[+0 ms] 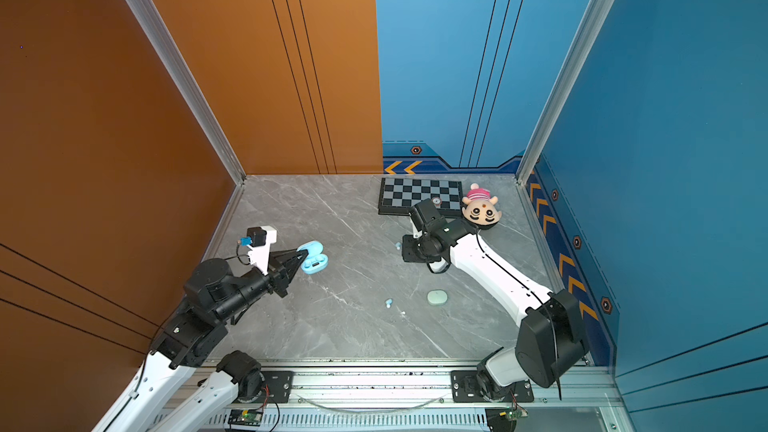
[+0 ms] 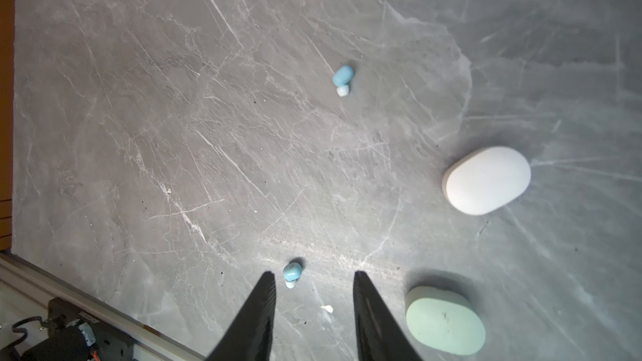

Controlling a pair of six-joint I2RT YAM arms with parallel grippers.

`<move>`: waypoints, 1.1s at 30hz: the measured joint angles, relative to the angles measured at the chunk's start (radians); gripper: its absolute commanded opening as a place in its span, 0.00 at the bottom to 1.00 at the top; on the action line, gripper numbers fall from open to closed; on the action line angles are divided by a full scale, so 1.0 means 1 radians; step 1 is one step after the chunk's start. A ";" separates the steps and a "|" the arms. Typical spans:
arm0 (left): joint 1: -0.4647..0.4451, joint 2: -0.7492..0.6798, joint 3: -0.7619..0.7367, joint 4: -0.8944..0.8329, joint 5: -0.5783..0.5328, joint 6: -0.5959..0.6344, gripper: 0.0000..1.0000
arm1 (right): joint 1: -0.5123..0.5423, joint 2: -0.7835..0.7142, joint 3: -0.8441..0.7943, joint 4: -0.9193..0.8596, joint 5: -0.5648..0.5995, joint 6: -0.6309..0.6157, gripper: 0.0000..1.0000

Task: Insert the wireless bluetooth earbuds into the charging case
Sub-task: 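Lift the earbud with the right gripper and carry it toward the case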

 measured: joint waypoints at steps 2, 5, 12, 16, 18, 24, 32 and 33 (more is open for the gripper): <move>0.000 -0.004 -0.008 0.005 0.003 -0.001 0.00 | 0.002 -0.010 -0.045 -0.029 -0.004 0.118 0.43; 0.000 -0.018 -0.034 0.006 0.007 -0.005 0.00 | 0.004 -0.002 -0.079 -0.079 -0.014 0.277 0.43; 0.000 -0.035 -0.077 0.003 0.020 -0.036 0.00 | 0.111 0.165 -0.005 -0.114 -0.039 0.541 0.47; 0.000 -0.043 -0.089 0.004 0.030 -0.052 0.00 | 0.156 0.278 0.059 -0.124 -0.056 0.631 0.49; 0.000 -0.052 -0.097 0.008 0.030 -0.060 0.00 | 0.157 0.312 0.073 -0.125 -0.058 0.667 0.49; 0.000 -0.074 -0.109 0.023 0.030 -0.070 0.00 | 0.193 0.381 0.108 -0.139 -0.080 0.743 0.49; 0.000 -0.081 -0.127 0.033 0.029 -0.080 0.00 | 0.208 0.440 0.111 -0.140 -0.132 0.785 0.47; 0.000 -0.081 -0.128 0.033 0.029 -0.081 0.00 | 0.208 0.448 0.111 -0.140 -0.136 0.788 0.47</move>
